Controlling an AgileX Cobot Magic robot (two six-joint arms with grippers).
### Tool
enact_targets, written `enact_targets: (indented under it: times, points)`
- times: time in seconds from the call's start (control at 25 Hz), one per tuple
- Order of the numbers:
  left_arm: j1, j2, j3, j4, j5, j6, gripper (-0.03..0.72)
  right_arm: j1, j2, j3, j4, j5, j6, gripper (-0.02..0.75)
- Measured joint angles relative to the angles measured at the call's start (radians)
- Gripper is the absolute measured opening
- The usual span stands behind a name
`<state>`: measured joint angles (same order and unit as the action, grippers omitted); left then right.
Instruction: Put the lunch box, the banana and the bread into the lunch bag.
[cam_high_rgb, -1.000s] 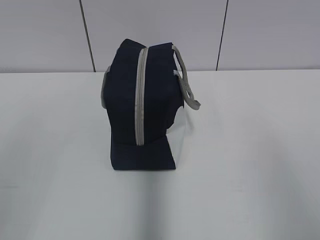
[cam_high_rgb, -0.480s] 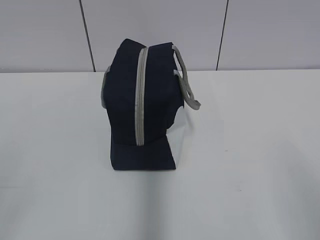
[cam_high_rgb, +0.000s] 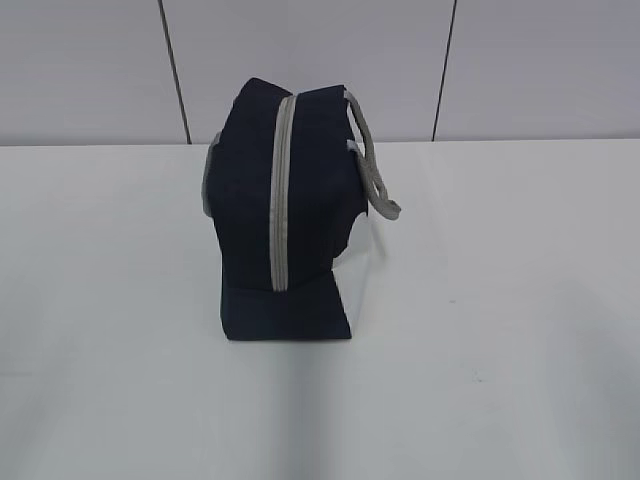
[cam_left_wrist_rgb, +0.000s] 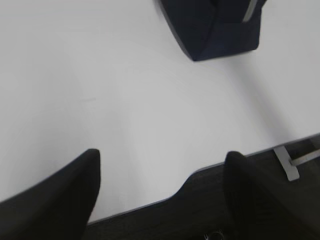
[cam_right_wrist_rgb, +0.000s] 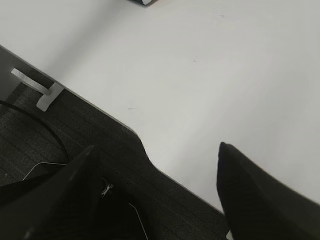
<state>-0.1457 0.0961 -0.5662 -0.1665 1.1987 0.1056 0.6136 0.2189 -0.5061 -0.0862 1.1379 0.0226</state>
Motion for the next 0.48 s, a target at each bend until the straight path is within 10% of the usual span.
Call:
enact_targets:
  times: [0.48]
  points:
    - [0.000,0.000,0.008,0.079,-0.018,-0.118,0.527,0.000,0.000,0.001,0.000,0.000,0.002,0.531]
